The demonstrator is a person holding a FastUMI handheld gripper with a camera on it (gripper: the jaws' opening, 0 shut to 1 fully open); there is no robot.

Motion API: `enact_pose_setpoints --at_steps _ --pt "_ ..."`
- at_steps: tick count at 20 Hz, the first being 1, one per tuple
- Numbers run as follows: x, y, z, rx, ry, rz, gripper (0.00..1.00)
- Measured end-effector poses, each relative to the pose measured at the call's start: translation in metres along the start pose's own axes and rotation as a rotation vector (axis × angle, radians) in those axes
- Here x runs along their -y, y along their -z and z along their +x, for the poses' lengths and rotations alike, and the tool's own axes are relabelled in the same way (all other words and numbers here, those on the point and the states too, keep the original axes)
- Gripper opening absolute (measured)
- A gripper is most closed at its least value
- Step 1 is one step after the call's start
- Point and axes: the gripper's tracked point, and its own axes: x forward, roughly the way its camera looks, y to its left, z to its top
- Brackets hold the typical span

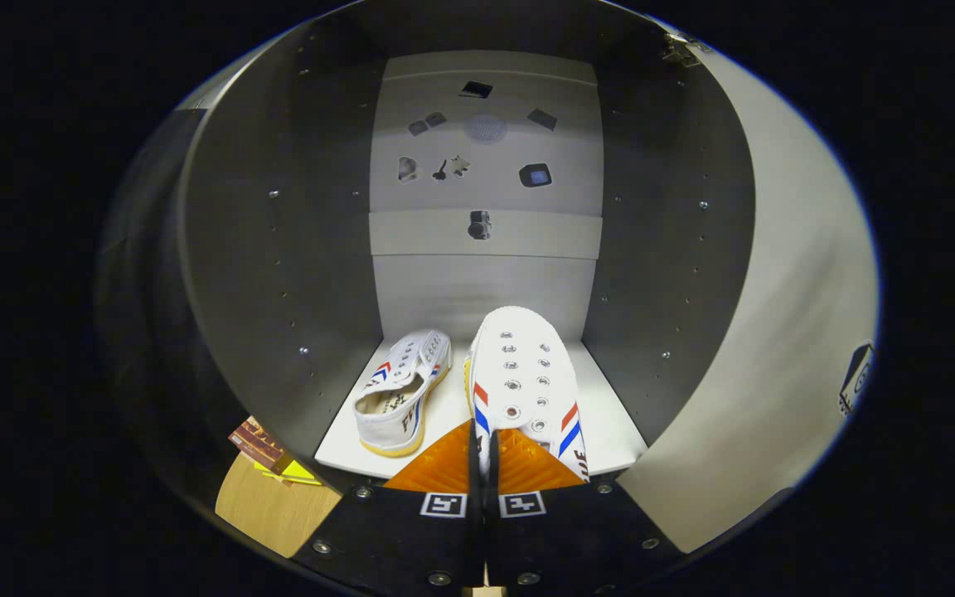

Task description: Open the shoe cabinet door, grab the shoes and put them into the shoe cabinet, then close the shoe cabinet door.

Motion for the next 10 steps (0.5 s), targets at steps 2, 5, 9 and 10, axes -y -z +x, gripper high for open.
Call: enact_pose_setpoints --at_steps 2,5,9,10 --pt "0.006 -0.003 0.027 -0.006 0.015 0.005 0.0" --pt "0.011 0.001 0.064 -0.051 0.026 0.016 0.0" --pt "0.014 0.01 0.102 -0.077 0.048 0.009 0.0" --pt "0.015 0.012 0.11 -0.073 0.058 -0.001 0.01"
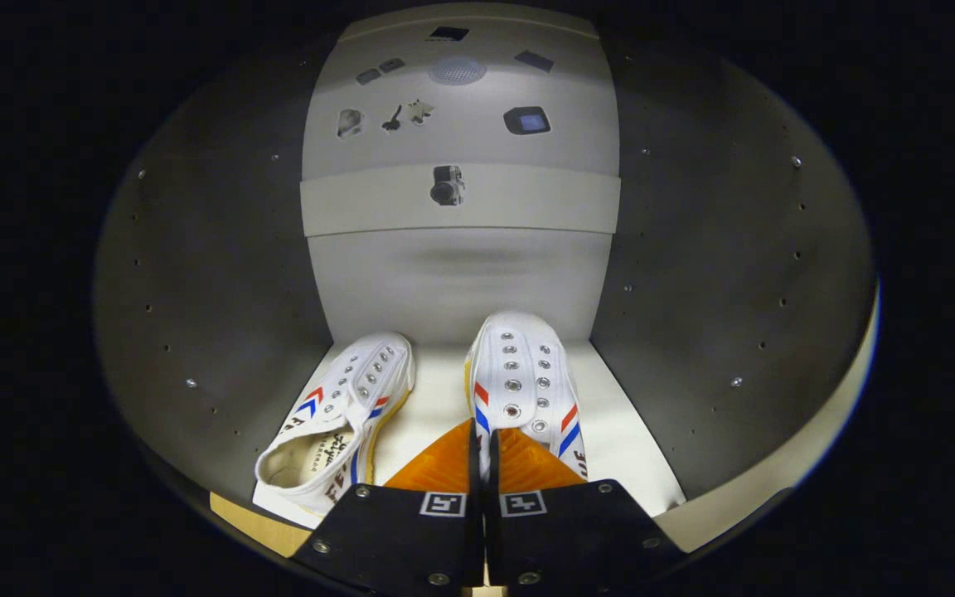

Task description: Open the shoe cabinet door, grab the shoes and put them into the shoe cabinet, then close the shoe cabinet door.

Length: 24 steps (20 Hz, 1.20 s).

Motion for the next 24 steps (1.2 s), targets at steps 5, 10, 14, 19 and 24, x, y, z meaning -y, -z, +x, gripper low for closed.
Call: enact_pose_setpoints --at_steps 5,10,14,19,24 --pt "-0.01 -0.001 0.01 -0.01 -0.009 -0.075 0.25" --pt "-0.009 -0.008 -0.029 0.071 -0.013 -0.086 0.49" --pt "-0.01 -0.006 -0.102 0.173 -0.103 -0.08 0.66" --pt "-0.005 0.005 -0.186 0.282 -0.168 -0.073 0.83" --pt "-0.015 0.012 -0.26 0.398 -0.242 -0.089 0.89"
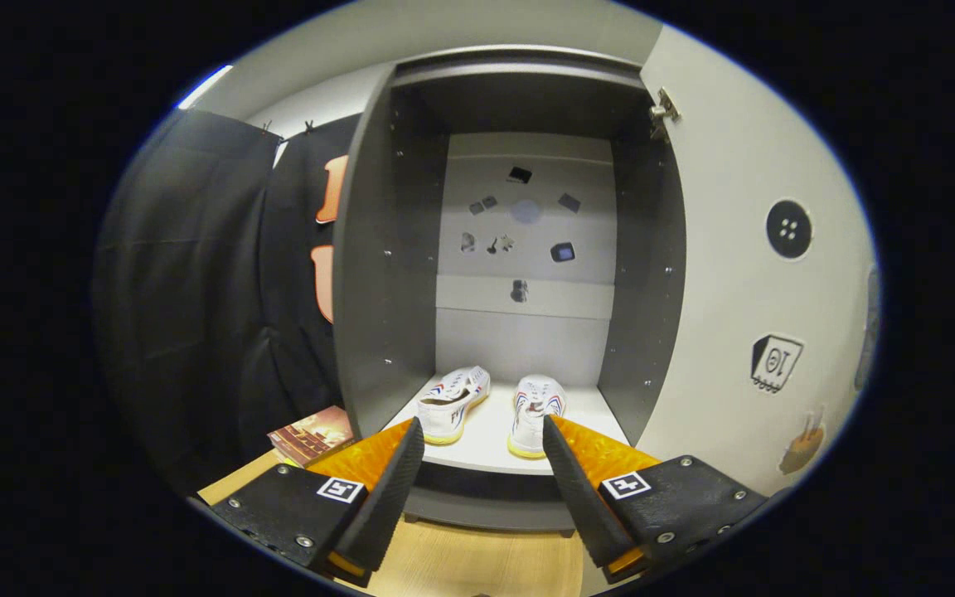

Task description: Open the shoe cabinet door, grab the shoes and put them into the shoe cabinet, then close the shoe cabinet door.

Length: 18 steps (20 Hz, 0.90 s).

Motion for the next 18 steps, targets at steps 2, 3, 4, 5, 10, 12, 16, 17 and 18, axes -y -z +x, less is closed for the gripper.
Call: enact_pose_setpoints --at_steps 2,3,4,5,10,12,16,17,18 --pt "-0.014 -0.002 -0.027 0.024 -0.061 0.012 0.89" --pt "-0.015 -0.002 -0.037 0.031 -0.073 0.012 0.9" --pt "-0.013 -0.006 -0.05 0.042 -0.07 0.004 0.91" --pt "-0.01 -0.012 -0.064 0.063 -0.062 -0.003 0.9" --pt "-0.003 -0.037 -0.134 0.167 -0.082 -0.001 0.92" --pt "0.007 -0.039 -0.161 0.176 -0.088 -0.024 0.92" --pt "0.028 -0.047 -0.206 0.199 -0.073 -0.037 0.93" --pt "0.032 -0.048 -0.214 0.203 -0.069 -0.033 0.94" --pt "0.043 -0.047 -0.223 0.201 -0.048 -0.029 0.94"
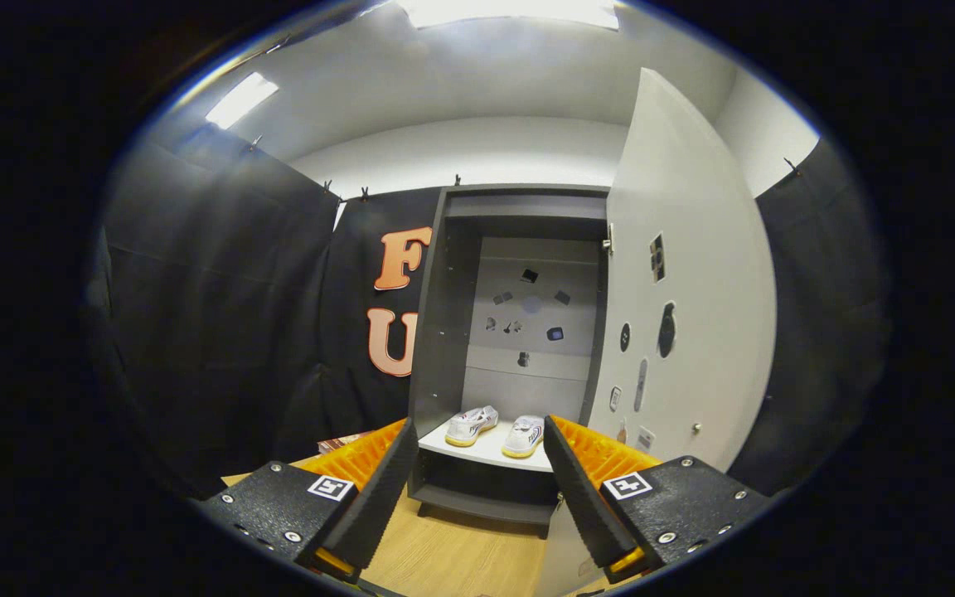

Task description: Open the shoe cabinet door, grab the shoes and put them into the shoe cabinet, then close the shoe cabinet door.

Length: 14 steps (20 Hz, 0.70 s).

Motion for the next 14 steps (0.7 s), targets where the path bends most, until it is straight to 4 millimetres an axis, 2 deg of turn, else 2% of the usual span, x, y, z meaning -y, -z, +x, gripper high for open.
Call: enact_pose_setpoints --at_steps 2,6,8,12,14 --pt "0.029 -0.004 -0.021 0.004 0.067 0.01 0.94" --pt "0.076 -0.015 -0.05 0.034 0.174 0.052 0.94" --pt "0.105 -0.012 -0.062 0.037 0.257 0.04 0.94" --pt "0.144 -0.01 -0.078 0.039 0.354 0.042 0.94" --pt "0.168 0.002 -0.08 0.015 0.412 0.012 0.93"
